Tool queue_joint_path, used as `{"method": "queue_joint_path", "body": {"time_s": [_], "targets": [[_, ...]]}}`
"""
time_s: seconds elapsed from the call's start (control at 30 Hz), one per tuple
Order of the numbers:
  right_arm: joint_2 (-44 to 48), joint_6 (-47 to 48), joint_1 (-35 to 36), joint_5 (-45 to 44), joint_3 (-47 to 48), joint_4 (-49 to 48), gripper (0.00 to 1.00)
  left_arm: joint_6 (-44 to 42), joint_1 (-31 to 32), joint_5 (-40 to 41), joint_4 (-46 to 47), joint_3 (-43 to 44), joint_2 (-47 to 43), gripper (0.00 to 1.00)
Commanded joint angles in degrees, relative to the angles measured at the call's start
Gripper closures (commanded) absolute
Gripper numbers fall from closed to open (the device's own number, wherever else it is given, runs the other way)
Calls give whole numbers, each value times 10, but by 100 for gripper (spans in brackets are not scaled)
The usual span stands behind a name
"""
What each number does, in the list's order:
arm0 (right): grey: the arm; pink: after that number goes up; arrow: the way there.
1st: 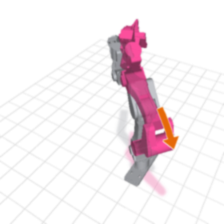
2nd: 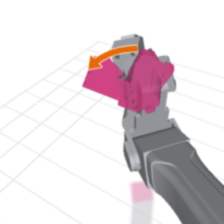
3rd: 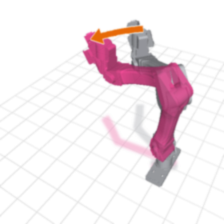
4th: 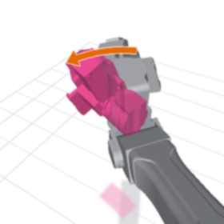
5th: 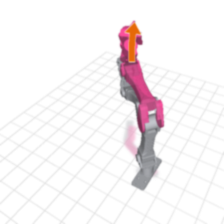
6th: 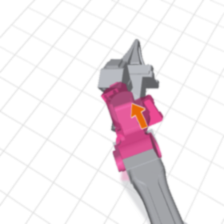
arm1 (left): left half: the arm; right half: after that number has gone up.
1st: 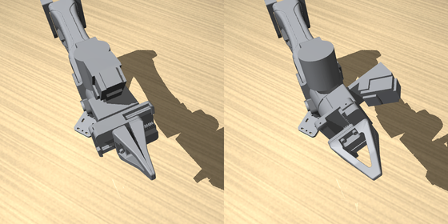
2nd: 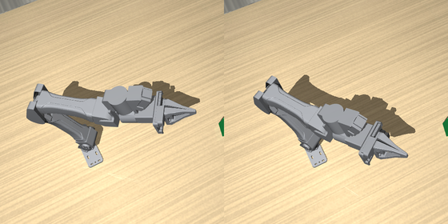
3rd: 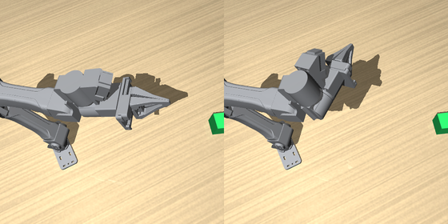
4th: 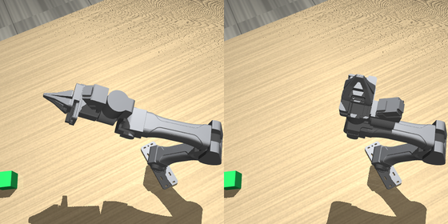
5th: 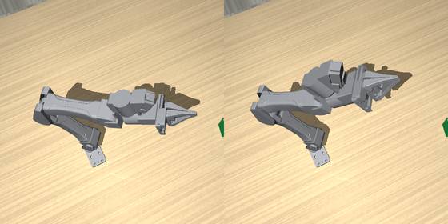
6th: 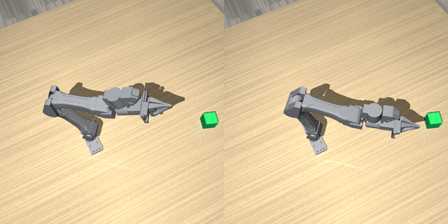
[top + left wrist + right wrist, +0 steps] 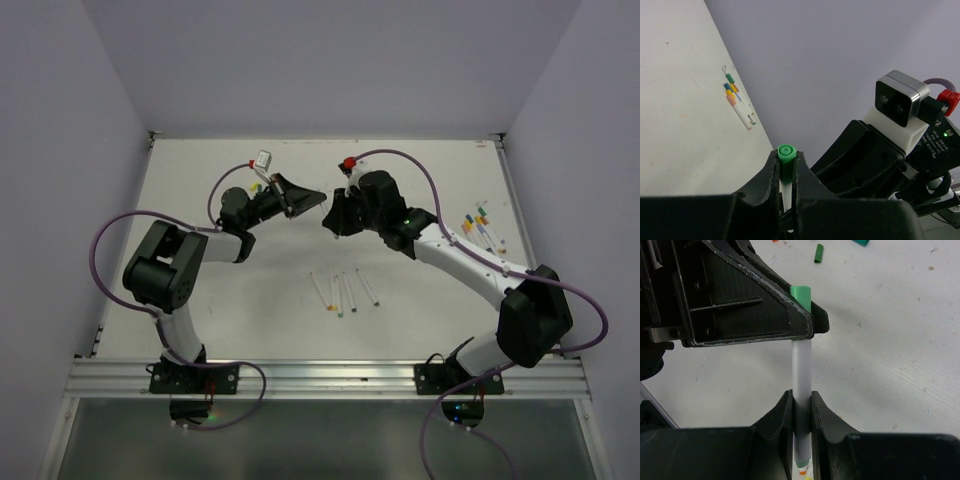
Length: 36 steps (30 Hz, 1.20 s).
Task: Open the pen caps
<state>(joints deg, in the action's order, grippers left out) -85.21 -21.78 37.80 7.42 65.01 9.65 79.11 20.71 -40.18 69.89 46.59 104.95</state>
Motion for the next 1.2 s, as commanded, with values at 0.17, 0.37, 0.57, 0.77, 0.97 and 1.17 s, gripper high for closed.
{"method": "queue_joint_path", "body": {"time_s": [0.17, 0.37, 0.57, 0.77, 0.97, 1.17], "targets": [[8, -19, 0, -3, -51, -4, 100, -101, -35, 72, -113, 73, -22, 100], [68, -43, 5, -4, -147, -3, 100, -91, -96, 111, -142, 159, 21, 100], [118, -66, 14, -2, -212, 8, 100, -98, -124, 136, -170, 191, 36, 100], [145, -44, 16, -63, -188, 76, 100, -199, -130, 107, -277, 229, 33, 100], [123, 20, -37, -140, -137, 238, 100, -402, -102, 162, -641, 335, 41, 100], [123, 10, -49, -119, -179, 217, 100, -477, -72, 213, -752, 377, 90, 100]]}}
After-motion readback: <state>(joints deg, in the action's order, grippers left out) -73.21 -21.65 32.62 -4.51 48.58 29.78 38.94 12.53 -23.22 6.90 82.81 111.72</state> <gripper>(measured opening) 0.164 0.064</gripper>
